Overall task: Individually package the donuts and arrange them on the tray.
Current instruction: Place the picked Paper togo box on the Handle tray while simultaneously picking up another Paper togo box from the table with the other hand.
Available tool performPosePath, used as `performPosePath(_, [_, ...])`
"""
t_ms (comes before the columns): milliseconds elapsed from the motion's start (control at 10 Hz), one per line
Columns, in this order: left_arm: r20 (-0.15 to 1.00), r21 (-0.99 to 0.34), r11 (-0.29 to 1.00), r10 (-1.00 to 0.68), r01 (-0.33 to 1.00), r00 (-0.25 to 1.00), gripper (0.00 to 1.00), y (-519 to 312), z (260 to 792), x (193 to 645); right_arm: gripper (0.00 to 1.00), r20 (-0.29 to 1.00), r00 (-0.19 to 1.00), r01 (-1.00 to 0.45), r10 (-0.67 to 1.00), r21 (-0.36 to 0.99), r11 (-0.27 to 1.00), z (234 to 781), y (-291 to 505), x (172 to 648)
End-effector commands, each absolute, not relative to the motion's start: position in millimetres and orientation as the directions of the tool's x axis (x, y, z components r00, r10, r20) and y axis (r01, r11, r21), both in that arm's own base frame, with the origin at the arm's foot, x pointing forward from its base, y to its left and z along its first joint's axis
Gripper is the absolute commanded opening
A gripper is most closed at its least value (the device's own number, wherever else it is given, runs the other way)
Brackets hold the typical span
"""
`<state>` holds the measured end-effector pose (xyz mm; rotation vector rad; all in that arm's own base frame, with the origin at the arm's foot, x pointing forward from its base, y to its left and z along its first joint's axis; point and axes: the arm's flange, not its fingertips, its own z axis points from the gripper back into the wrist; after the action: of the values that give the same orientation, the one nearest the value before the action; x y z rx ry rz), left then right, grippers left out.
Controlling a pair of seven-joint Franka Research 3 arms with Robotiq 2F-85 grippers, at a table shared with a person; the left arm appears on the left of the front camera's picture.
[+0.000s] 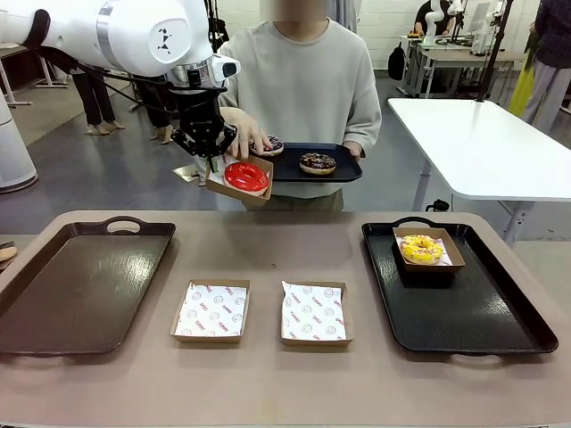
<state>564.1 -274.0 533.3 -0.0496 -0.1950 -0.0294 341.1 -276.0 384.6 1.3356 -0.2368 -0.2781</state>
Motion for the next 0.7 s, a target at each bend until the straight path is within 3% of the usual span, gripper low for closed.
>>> performPosePath(0, [0.191,-0.050,0.998,-0.021,0.031,0.981,0.00,-270.1,533.6,557.5,1.00,0.003,0.943,0.071,-0.333,0.975,0.208,386.5,-276.5,341.8])
performPosePath(600, [0.191,-0.050,0.998,-0.021,0.031,0.981,0.00,-270.1,533.6,557.5,1.00,0.003,0.943,0.071,-0.333,0.975,0.208,386.5,-276.5,341.8])
